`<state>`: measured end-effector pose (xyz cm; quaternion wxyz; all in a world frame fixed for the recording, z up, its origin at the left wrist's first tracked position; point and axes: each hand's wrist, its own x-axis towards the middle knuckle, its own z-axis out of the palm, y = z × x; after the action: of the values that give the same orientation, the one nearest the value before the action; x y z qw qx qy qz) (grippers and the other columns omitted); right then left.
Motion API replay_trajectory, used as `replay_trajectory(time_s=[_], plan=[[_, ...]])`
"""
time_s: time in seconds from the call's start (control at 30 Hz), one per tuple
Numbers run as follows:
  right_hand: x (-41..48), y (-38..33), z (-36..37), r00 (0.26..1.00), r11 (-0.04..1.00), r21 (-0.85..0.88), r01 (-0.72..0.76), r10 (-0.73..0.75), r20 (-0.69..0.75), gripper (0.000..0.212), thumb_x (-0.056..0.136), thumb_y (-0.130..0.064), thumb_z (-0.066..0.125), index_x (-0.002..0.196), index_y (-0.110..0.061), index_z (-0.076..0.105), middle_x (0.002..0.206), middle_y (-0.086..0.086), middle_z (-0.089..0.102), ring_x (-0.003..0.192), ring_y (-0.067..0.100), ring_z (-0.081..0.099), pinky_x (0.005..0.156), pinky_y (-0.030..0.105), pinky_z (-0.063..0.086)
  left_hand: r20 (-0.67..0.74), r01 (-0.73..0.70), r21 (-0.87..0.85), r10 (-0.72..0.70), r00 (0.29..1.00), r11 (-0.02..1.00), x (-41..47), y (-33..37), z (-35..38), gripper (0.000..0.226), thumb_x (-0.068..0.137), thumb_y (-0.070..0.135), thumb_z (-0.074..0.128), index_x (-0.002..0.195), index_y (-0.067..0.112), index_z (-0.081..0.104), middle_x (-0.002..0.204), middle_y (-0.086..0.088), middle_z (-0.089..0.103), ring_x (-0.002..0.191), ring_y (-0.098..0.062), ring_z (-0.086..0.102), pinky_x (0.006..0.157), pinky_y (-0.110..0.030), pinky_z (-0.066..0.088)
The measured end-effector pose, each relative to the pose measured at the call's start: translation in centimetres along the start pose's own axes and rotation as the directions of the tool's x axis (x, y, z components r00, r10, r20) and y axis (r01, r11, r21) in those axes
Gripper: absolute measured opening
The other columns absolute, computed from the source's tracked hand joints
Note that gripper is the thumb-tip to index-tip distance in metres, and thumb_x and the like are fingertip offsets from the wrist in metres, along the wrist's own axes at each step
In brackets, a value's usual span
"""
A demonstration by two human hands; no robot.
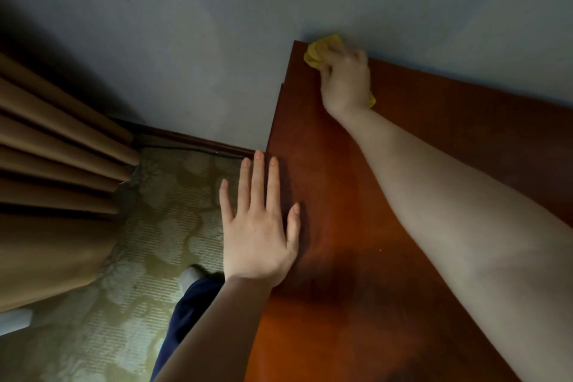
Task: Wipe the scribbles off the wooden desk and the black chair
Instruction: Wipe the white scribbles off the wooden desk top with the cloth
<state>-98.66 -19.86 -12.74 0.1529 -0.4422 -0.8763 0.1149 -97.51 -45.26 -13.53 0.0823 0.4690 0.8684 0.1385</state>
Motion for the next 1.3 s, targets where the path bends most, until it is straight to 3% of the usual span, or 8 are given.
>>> replay_trajectory(time_s=[0.27, 0.33, 0.5, 0.7, 0.8, 0.97, 1.13, 1.3], plan=[[-8.2, -2.0, -0.7, 0.943, 0.927, 0.174, 0.332, -0.333, -0.023, 0.031, 0.088, -0.013, 0.049, 0.110, -0.013, 0.071, 0.121, 0.010, 0.065, 0.107, 0.037, 0.058, 0.085, 0.044, 0.049, -0.001, 0.014, 0.040, -0.014, 1.000, 0.999, 0.0, 0.1, -0.1, 0.065, 0.095, 0.046, 0.022, 0.150, 0.012, 0.020, 0.157, -0.010, 0.016, 0.146, -0.026, 0.011, 0.115, -0.050, 0.007], [-11.7, -1.5, -1.6, 0.930, 0.911, 0.197, 0.362, -0.367, -0.011, 0.032, 0.088, -0.015, 0.048, 0.112, -0.013, 0.070, 0.121, 0.009, 0.065, 0.109, 0.033, 0.059, 0.087, 0.044, 0.050, -0.009, 0.019, 0.025, -0.019, 1.000, 1.000, -0.1, 0.0, -0.1, 0.065, 0.095, 0.046, 0.020, 0.150, 0.012, 0.018, 0.158, -0.011, 0.013, 0.146, -0.025, 0.009, 0.115, -0.050, 0.006], [-19.5, 2.0, -4.6, 0.856, 0.854, 0.213, 0.474, -0.504, 0.116, 0.033, 0.091, -0.020, 0.049, 0.118, -0.017, 0.067, 0.129, 0.002, 0.061, 0.121, 0.021, 0.050, 0.097, 0.032, 0.037, -0.022, 0.018, -0.014, -0.018, 1.000, 1.000, -0.3, -0.1, -0.4, 0.067, 0.095, 0.048, 0.017, 0.150, 0.011, 0.016, 0.159, -0.011, 0.008, 0.146, -0.026, 0.004, 0.116, -0.051, 0.003], [-24.1, 9.2, -8.5, 0.729, 0.755, 0.255, 0.604, -0.653, 0.204, 0.029, 0.092, -0.018, 0.054, 0.118, -0.016, 0.066, 0.129, 0.000, 0.059, 0.125, 0.018, 0.048, 0.102, 0.033, 0.041, -0.019, -0.007, 0.112, 0.009, 1.000, 0.994, -0.5, 0.1, -0.9, 0.066, 0.095, 0.051, 0.017, 0.151, 0.017, 0.012, 0.159, -0.010, 0.004, 0.146, -0.027, -0.003, 0.115, -0.055, -0.004], [-23.9, 12.1, -9.7, 0.751, 0.785, 0.244, 0.569, -0.617, 0.235, 0.031, 0.092, -0.019, 0.053, 0.120, -0.017, 0.065, 0.130, 0.000, 0.058, 0.126, 0.017, 0.047, 0.102, 0.034, 0.042, -0.002, -0.037, 0.154, 0.037, 0.999, 0.987, 0.3, 0.8, -1.3, 0.066, 0.095, 0.052, 0.016, 0.151, 0.017, 0.012, 0.159, -0.010, 0.003, 0.146, -0.028, -0.004, 0.114, -0.055, -0.005], [-22.4, 15.1, -10.2, 0.857, 0.868, 0.195, 0.457, -0.489, 0.166, 0.031, 0.092, -0.020, 0.053, 0.121, -0.017, 0.063, 0.130, 0.001, 0.057, 0.125, 0.019, 0.048, 0.101, 0.039, 0.043, 0.053, -0.183, 0.152, 0.176, 0.983, 0.971, 2.9, 2.6, -0.7, 0.066, 0.095, 0.053, 0.012, 0.151, 0.018, 0.009, 0.159, -0.009, -0.002, 0.146, -0.026, -0.009, 0.115, -0.052, -0.008], [-19.3, 18.1, -10.1, 0.969, 0.963, 0.114, 0.245, -0.247, 0.002, 0.034, 0.091, -0.020, 0.052, 0.123, -0.016, 0.061, 0.129, 0.001, 0.057, 0.120, 0.022, 0.051, 0.099, 0.042, 0.043, 0.056, -0.220, 0.105, 0.215, 0.975, 0.970, 5.4, 3.7, 0.3, 0.065, 0.095, 0.051, 0.013, 0.152, 0.019, 0.010, 0.159, -0.007, -0.002, 0.146, -0.025, -0.010, 0.115, -0.052, -0.006], [-14.7, 20.2, -9.7, 0.991, 0.999, 0.030, -0.020, 0.024, -0.135, 0.034, 0.090, -0.018, 0.051, 0.120, -0.014, 0.065, 0.124, 0.009, 0.063, 0.110, 0.032, 0.056, 0.096, 0.035, 0.041, 0.050, -0.184, 0.068, 0.181, 0.982, 0.981, 5.7, 3.8, 0.5, 0.066, 0.095, 0.051, 0.015, 0.152, 0.020, 0.005, 0.159, -0.006, -0.007, 0.145, -0.022, -0.014, 0.115, -0.050, -0.007]])
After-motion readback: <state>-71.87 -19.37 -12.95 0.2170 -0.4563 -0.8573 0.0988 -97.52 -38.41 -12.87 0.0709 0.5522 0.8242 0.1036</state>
